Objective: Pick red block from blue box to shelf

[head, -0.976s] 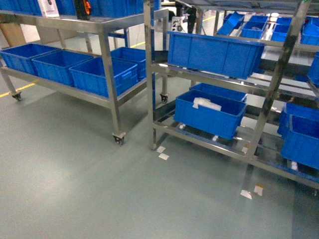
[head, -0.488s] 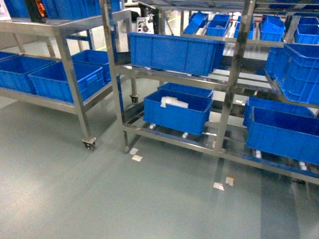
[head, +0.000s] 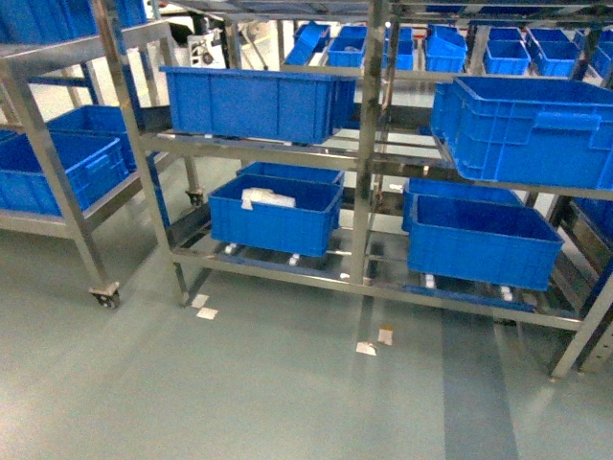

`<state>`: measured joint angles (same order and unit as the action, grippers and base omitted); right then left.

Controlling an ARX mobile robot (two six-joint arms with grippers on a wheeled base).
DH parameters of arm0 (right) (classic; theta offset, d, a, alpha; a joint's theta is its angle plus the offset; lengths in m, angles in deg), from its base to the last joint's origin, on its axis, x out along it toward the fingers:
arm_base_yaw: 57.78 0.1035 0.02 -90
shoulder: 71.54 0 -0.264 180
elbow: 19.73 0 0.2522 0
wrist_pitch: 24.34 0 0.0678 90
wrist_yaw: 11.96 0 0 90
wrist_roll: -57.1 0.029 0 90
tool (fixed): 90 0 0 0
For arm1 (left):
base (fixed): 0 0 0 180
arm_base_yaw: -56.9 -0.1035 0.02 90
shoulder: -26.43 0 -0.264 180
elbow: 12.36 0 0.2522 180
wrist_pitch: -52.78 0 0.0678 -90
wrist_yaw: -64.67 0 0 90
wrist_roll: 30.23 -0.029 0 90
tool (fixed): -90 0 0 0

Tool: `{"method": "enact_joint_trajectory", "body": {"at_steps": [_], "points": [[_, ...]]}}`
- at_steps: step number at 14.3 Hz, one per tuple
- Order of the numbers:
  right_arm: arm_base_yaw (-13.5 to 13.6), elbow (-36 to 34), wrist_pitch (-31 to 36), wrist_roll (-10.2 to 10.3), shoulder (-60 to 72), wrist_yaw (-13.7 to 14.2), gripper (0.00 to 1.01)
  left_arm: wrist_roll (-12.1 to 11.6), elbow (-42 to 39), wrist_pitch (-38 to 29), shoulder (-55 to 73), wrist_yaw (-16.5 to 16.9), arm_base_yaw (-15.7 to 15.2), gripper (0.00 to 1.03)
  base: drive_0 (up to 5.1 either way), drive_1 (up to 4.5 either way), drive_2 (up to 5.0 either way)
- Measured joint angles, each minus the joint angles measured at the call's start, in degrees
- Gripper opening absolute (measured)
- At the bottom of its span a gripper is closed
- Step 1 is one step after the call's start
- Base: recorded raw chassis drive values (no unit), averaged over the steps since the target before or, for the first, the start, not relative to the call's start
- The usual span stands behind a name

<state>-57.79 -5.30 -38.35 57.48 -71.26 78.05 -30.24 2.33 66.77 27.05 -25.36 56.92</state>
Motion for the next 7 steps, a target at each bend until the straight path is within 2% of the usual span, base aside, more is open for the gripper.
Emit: {"method": "enact_joint_trajectory", "body": {"at_steps": [7], "points": [[0.00,0.00,0.00,0.00,0.00,0.00,0.28,0.00,0.00,0.00,0.00,0.00,0.00,0.98,-1.4,-1.43,-1.4]]}}
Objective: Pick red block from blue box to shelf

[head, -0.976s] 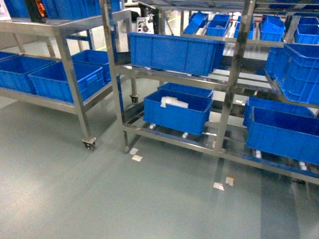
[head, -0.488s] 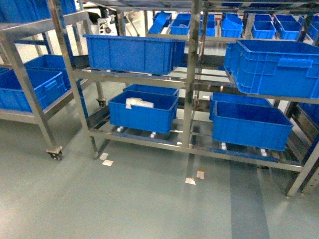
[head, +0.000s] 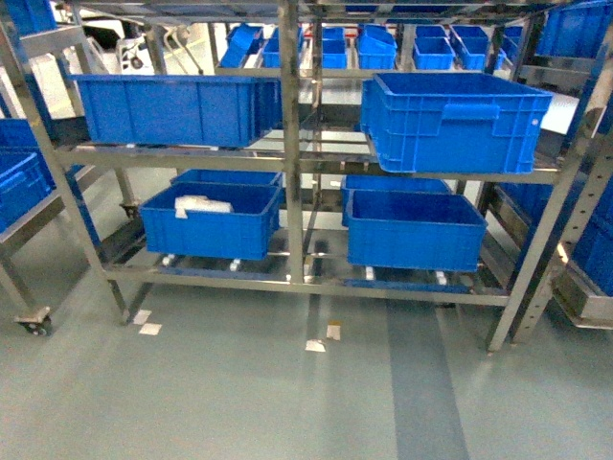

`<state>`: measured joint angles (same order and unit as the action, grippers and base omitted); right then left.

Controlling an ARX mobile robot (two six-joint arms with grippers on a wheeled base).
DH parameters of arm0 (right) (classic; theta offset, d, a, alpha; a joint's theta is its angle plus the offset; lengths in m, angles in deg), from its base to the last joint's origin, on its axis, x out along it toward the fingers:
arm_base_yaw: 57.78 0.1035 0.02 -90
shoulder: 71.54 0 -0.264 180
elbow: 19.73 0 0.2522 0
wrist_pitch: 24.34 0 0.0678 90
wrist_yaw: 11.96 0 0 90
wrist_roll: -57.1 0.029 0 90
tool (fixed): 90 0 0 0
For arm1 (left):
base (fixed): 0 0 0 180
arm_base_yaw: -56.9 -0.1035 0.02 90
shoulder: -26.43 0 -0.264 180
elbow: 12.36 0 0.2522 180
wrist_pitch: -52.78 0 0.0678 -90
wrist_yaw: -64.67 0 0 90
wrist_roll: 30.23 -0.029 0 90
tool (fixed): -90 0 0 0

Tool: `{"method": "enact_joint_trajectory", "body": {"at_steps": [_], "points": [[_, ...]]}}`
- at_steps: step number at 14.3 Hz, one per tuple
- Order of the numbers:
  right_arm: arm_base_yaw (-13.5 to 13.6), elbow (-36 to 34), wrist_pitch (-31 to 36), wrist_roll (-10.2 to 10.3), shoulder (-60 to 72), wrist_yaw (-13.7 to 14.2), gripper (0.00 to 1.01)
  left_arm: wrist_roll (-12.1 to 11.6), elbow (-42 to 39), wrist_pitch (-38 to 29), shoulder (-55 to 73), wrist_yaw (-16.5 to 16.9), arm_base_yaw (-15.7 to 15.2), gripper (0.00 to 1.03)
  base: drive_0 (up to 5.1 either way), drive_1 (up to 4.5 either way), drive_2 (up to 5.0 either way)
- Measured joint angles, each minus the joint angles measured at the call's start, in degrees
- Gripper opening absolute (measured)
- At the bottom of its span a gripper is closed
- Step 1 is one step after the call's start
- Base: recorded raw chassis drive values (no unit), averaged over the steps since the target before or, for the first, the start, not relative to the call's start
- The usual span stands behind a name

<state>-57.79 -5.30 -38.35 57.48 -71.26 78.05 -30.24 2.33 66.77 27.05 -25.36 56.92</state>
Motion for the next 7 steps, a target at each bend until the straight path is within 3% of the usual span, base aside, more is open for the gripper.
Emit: {"method": "enact_joint_trajectory", "body": {"at_steps": [5,7], "points": [[0.00,0.00,0.00,0.00,0.00,0.02,0.28,-0.02,0.00,-0.02,0.00,0.02,0.00,0.98,-0.7,-0.74,-0.7],[0.00,0.00,0.17,0.00,0.00,0.00,0.28,0.00,0.00,-0.02,0.00,-0.15,0.00,0.98,2.5,2.32,-5.1]]}}
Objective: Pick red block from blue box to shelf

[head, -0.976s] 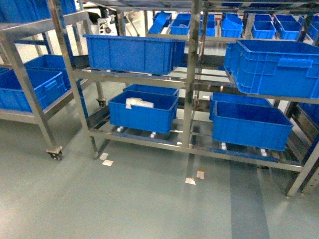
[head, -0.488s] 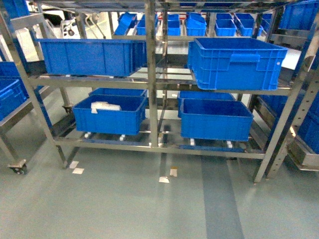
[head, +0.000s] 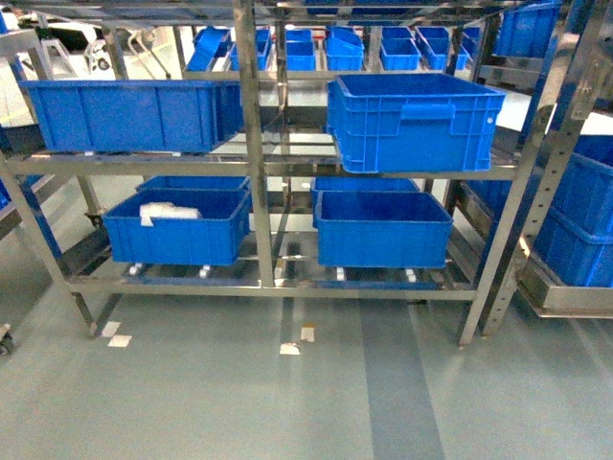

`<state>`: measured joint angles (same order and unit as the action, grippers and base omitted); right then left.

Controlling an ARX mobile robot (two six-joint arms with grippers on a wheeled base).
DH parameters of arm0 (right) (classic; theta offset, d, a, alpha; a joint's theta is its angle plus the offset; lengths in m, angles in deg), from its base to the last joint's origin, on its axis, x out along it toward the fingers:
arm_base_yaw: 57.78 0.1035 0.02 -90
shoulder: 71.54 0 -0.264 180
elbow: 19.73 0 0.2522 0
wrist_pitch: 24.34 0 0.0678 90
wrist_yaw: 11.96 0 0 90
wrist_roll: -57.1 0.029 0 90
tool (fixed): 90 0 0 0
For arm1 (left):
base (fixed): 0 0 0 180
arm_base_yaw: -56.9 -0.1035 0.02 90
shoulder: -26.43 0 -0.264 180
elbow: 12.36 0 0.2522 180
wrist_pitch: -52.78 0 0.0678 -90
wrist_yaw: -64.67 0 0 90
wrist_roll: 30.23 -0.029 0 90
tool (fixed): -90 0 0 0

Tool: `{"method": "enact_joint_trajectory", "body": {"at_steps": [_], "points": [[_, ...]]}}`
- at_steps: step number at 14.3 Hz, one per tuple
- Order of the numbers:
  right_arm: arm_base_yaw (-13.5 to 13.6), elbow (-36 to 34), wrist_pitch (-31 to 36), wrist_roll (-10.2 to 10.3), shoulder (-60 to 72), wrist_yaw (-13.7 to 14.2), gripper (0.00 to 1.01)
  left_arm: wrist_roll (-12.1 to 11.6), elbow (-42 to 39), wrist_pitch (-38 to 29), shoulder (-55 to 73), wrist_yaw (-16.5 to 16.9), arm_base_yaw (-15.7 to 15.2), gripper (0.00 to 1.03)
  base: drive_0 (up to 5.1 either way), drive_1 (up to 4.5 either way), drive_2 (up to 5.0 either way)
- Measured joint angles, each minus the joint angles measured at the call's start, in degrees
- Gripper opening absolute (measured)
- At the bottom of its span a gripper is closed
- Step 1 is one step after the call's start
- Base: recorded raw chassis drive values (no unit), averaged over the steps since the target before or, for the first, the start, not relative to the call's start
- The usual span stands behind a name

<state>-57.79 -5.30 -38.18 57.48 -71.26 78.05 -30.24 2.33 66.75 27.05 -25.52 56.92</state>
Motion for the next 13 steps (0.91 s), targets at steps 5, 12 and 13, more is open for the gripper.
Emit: {"method": "enact_joint_trajectory", "body": {"at_steps": [5,12,13], "points": [[0.00,0.00,-0.15,0.00,0.00,0.02,0.28,0.00,0.00,0.07,0.00,0.20,0.00,0.98,0.1,4.24,-4.0],[0.00,0.00,-0.35,0.00,0.00,0.02,0.28,0.00,0.00,0.07,0.00,0.13,0.00,0.98,0.0,4.20,-4.1],[0.00,0.00,0.00,0.00,0.00,0.02,0.28,0.00,0.00,-0.15,0.00,0.09,0.00,0.98,0.1,4.19,-4.1]]}}
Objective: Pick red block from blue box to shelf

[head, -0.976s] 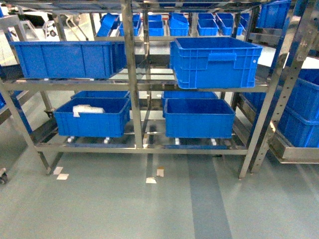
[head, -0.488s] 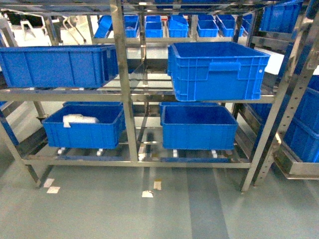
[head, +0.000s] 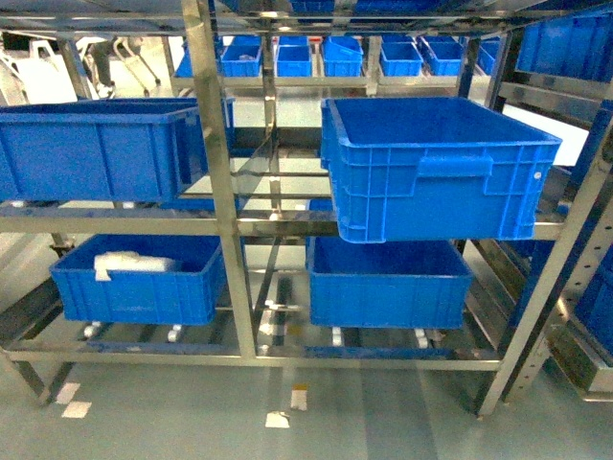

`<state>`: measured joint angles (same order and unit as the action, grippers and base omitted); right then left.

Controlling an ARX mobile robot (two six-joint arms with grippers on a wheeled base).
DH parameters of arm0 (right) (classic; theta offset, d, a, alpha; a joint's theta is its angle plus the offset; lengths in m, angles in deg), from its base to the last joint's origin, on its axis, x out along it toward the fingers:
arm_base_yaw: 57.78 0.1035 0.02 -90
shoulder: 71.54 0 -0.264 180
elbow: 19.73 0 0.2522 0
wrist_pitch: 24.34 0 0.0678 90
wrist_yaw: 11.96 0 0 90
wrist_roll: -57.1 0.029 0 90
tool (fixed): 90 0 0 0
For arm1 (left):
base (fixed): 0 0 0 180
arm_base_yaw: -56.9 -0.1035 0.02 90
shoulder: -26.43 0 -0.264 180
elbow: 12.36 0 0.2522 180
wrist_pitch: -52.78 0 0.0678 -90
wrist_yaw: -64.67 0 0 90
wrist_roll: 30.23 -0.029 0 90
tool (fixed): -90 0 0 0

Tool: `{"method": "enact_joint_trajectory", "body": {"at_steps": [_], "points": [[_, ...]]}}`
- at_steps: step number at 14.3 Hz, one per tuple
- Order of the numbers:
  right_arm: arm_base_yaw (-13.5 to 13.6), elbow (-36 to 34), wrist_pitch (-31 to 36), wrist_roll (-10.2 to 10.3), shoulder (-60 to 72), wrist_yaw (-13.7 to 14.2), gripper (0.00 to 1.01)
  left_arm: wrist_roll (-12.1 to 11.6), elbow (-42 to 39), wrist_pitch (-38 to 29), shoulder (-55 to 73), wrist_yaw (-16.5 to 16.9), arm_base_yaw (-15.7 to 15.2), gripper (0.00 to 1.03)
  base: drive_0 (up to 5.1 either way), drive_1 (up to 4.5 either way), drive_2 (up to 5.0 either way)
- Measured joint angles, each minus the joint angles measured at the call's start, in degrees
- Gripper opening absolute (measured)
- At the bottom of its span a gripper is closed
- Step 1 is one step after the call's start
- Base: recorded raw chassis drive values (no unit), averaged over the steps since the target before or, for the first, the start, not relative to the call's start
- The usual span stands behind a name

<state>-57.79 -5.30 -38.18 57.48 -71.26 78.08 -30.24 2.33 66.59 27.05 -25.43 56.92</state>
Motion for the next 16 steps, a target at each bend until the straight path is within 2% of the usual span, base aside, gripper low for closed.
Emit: {"method": "enact_joint_trajectory", "body": {"at_steps": [3,15,16], "points": [[0.00,0.00,-0.35,0.00,0.00,0.13,0.28,-0.02,0.00,0.20,0.00,0.22,0.00,0.98,-2.0,4.65,-2.7],[0.00,0.00,-0.11,0.00,0.00,-0.02,0.28,0.00,0.00,0.17,0.00,-0.04,0.00,0.98,0.0,4.27,-4.3],[0.00,0.00,-0.28,0.00,0.00,-0.02,0.28,0.00,0.00,0.24,0.00,0.11,0.00,0.98,0.1,1.10,-0.9]]}}
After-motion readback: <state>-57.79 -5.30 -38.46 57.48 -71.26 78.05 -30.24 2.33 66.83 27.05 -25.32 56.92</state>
